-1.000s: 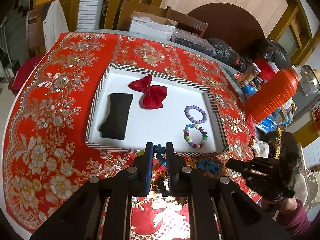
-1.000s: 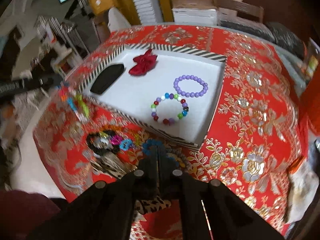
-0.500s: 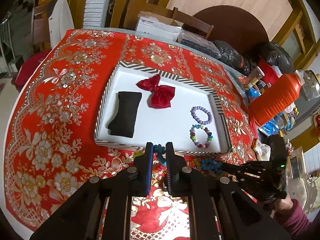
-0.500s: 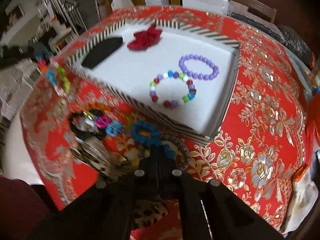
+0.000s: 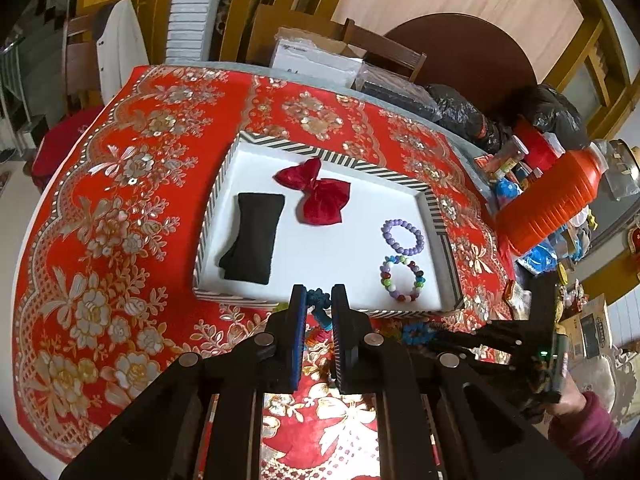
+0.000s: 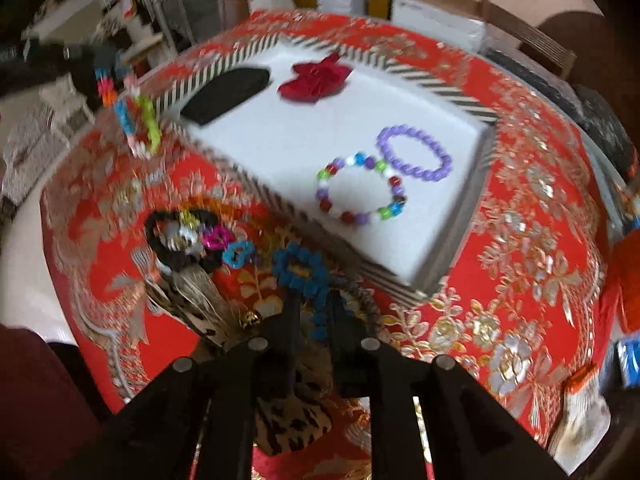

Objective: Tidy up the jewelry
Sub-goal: 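Grasp the blue bead bracelet with the right tool while the left tool holds the flower bracelet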

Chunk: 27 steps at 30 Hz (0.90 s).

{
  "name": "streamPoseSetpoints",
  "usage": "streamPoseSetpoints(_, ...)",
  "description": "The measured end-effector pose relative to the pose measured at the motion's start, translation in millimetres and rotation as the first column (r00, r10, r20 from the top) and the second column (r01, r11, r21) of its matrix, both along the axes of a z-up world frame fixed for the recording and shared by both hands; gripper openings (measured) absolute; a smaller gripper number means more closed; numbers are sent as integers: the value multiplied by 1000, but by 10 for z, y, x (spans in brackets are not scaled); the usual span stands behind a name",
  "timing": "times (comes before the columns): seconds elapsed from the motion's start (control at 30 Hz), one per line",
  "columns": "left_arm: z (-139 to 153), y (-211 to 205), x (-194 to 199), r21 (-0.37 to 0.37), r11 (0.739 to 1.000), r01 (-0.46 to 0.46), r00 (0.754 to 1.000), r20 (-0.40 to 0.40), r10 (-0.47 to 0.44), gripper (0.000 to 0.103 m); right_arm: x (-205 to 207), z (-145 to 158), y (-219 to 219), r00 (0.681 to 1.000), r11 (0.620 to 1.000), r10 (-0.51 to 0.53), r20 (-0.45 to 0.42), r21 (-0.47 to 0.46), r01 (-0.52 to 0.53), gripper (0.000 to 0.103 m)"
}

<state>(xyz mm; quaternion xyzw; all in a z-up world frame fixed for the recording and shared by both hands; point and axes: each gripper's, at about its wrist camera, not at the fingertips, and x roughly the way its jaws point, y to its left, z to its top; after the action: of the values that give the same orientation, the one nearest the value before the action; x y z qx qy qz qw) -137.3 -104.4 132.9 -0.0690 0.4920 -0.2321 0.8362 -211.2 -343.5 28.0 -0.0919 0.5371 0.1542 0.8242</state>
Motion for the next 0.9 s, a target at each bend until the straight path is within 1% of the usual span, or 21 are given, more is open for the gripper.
streamPoseSetpoints(0.07,-19,32,4,1,1000,-9,1000,-8,9,0,38,-46,-7,1000,1000,9,6,-8,-9,14)
streamPoseSetpoints(0.1,-24,42,6,0,1000,-11,1000,-10,11,0,57,-50,-20,1000,1000,11,9,6,-11,14)
streamPoseSetpoints(0.17,-33,59,9,-1,1000,-16,1000,-12,16,0,81,-51,-64,1000,999,0,-12,39,1,14)
streamPoseSetpoints(0.23,-42,66,13,-3,1000,-18,1000,-13,18,0,74,-42,-88,1000,998,-10,-17,63,11,3)
streamPoseSetpoints(0.27,-44,65,18,-4,1000,-19,1000,-14,19,0,57,-25,-116,1000,996,-18,-16,85,20,0)
streamPoseSetpoints(0.4,-13,41,39,-5,1000,-12,1000,-7,11,0,-18,154,-246,997,977,-79,3,198,77,0)
streamPoseSetpoints(0.5,47,11,59,-6,1000,-4,1000,7,4,0,-72,335,-332,993,964,-109,36,247,97,0)
streamPoseSetpoints(0.53,69,-4,65,-4,1000,-1,1000,14,1,0,-69,374,-340,993,964,-110,43,247,97,0)
streamPoseSetpoints(0.6,96,-24,73,-6,1000,3,1000,20,-3,0,-75,385,-299,993,982,-88,74,175,74,0)
streamPoseSetpoints(0.63,106,-36,75,-6,1000,6,1000,22,-6,0,-72,370,-279,994,985,-83,77,155,70,1)
streamPoseSetpoints(0.67,113,-47,71,-4,1000,10,1000,26,-10,0,-52,312,-249,996,989,-71,61,137,62,8)
streamPoseSetpoints(0.7,113,-46,72,-3,1000,11,1000,26,-11,0,-37,265,-232,997,990,-64,42,132,58,20)
streamPoseSetpoints(0.73,107,-44,72,-4,1000,9,1000,23,-9,0,-29,215,-210,998,991,-58,31,122,54,23)
streamPoseSetpoints(0.83,81,-22,64,-7,1000,1,1000,12,-1,0,-11,90,-117,1000,996,-12,21,88,10,23)
streamPoseSetpoints(0.9,62,0,55,-6,1000,-5,1000,6,5,0,51,4,-68,1000,999,11,15,48,-11,23)
